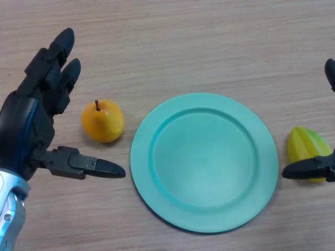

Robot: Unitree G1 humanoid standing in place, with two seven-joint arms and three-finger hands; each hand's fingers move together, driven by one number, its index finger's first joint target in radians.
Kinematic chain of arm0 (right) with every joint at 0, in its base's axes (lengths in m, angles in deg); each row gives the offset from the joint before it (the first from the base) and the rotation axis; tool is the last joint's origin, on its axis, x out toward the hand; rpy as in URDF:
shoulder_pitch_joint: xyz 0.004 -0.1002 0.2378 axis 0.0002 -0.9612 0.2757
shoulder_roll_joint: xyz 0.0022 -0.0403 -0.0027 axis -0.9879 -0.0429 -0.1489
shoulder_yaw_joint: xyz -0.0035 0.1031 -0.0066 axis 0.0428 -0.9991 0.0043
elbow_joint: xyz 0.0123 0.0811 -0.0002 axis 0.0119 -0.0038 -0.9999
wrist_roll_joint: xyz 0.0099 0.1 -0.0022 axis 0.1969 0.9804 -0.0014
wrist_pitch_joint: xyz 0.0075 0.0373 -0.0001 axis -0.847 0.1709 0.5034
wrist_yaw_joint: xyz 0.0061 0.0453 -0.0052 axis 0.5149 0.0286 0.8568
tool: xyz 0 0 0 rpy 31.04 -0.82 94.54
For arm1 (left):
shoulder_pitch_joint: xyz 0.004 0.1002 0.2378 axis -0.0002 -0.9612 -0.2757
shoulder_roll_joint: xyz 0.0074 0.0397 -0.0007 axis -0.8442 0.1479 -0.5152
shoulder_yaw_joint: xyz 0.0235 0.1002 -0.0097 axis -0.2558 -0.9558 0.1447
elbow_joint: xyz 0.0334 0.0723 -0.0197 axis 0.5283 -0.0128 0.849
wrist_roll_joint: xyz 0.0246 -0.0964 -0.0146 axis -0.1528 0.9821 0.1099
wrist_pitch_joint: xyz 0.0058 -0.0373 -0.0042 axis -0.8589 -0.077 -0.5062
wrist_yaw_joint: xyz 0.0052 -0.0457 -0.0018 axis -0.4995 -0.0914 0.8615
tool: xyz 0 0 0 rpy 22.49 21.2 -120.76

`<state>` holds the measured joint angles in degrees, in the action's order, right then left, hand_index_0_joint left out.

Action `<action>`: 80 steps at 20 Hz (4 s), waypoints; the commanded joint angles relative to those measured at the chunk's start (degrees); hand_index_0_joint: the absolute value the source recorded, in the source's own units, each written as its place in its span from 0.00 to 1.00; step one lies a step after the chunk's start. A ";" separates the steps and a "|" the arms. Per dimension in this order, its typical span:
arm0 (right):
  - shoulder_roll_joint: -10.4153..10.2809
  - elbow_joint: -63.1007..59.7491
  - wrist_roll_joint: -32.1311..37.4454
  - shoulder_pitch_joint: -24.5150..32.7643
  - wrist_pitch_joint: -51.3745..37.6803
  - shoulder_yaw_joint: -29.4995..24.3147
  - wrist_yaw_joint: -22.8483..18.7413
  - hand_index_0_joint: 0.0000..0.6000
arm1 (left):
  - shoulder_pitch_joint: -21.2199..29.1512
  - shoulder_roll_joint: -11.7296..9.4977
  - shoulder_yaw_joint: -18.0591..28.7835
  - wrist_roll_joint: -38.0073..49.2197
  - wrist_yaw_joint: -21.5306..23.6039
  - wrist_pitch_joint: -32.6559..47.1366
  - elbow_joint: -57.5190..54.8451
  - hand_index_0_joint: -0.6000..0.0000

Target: Pick up the yellow pear and place it on the plate

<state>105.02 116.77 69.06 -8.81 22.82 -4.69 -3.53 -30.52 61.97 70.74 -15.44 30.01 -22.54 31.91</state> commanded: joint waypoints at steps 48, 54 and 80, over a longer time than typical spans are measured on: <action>1.12 12.76 6.16 -2.06 0.22 -13.03 -1.47 0.00 | 33.05 -3.48 -7.79 -37.18 28.51 52.51 80.87 0.00; 0.92 13.48 5.07 -2.21 1.73 -11.75 -1.49 0.75 | 29.50 -3.42 -6.12 -34.54 23.82 50.46 70.52 0.00; 0.60 16.52 0.80 -2.04 2.24 -9.54 1.83 0.00 | 8.44 4.66 -28.89 -18.30 6.94 17.85 27.95 0.00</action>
<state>104.22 130.15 69.97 -11.80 32.92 -11.28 -1.47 -23.75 66.77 40.61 -33.54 36.07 -12.63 62.66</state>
